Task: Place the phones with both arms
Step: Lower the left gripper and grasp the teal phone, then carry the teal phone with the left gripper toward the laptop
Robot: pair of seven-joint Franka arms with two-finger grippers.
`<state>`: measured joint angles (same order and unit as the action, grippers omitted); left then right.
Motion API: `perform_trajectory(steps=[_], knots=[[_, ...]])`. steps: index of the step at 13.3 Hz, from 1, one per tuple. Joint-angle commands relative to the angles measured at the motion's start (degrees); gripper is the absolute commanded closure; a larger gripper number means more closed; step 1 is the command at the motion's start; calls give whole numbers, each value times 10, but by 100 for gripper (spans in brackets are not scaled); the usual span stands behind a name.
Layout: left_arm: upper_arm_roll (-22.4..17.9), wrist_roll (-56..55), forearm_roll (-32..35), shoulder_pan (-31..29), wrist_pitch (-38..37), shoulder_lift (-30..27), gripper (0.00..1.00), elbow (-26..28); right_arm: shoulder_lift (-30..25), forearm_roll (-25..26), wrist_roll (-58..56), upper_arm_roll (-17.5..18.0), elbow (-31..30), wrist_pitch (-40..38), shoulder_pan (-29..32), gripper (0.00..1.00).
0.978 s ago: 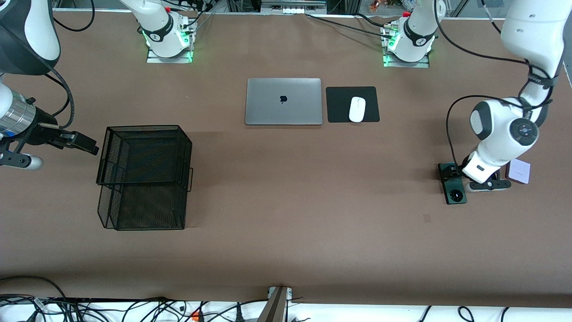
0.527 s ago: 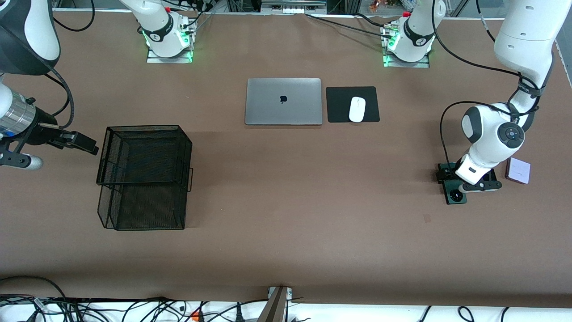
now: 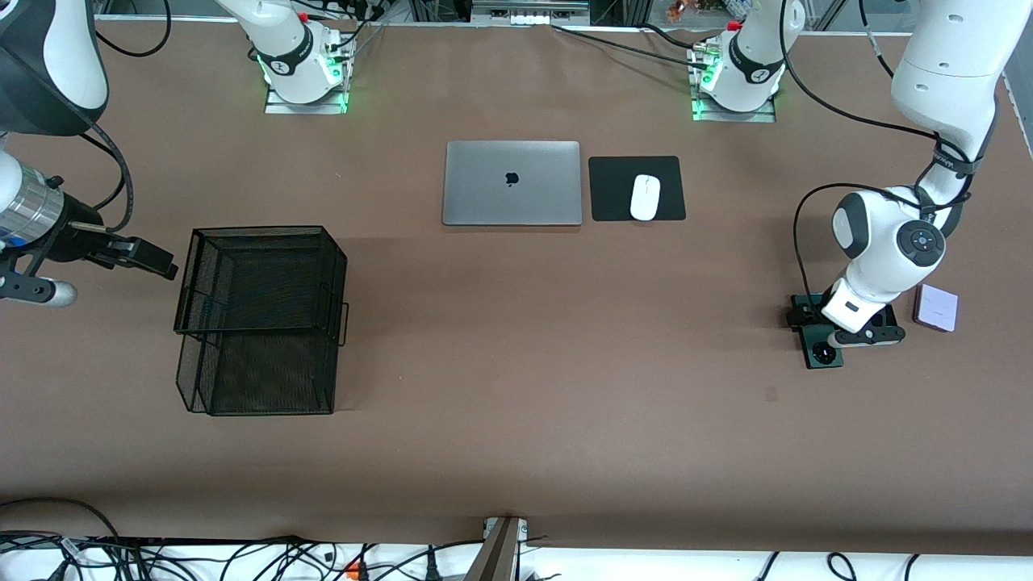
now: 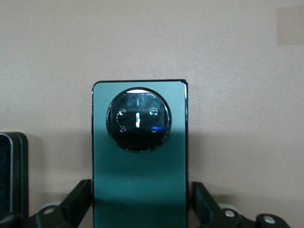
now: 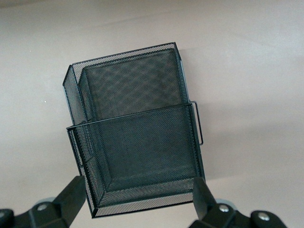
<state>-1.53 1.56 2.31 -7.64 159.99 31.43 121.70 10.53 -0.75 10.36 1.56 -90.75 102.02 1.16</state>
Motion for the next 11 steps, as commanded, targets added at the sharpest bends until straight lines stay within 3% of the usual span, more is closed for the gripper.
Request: perform_trajectory(steps=[1, 2, 3, 5, 6, 8, 11], knots=[[5, -3, 3, -8, 13, 16, 81, -6, -2, 3, -1, 0, 4, -8, 1, 0], [6, -4, 3, -8, 12, 16, 95, -8, -2, 3, -1, 0, 4, -8, 1, 0], [6, -5, 3, -8, 11, 15, 100, -8, -2, 3, -1, 0, 5, -8, 1, 0], [8, -9, 3, -4, -5, 14, 100, -29, -2, 3, -1, 0, 4, -8, 1, 0], [14, -13, 2, -4, -49, 10, 100, -55, -2, 3, -1, 0, 4, -8, 1, 0], [36, -37, -2, -4, -148, 7, 100, -124, -2, 3, 1, 0, 4, -8, 1, 0], [81, -104, -4, 4, -192, 9, 100, -175, 1, 4, 3, -9, 5, -7, -11, 0]])
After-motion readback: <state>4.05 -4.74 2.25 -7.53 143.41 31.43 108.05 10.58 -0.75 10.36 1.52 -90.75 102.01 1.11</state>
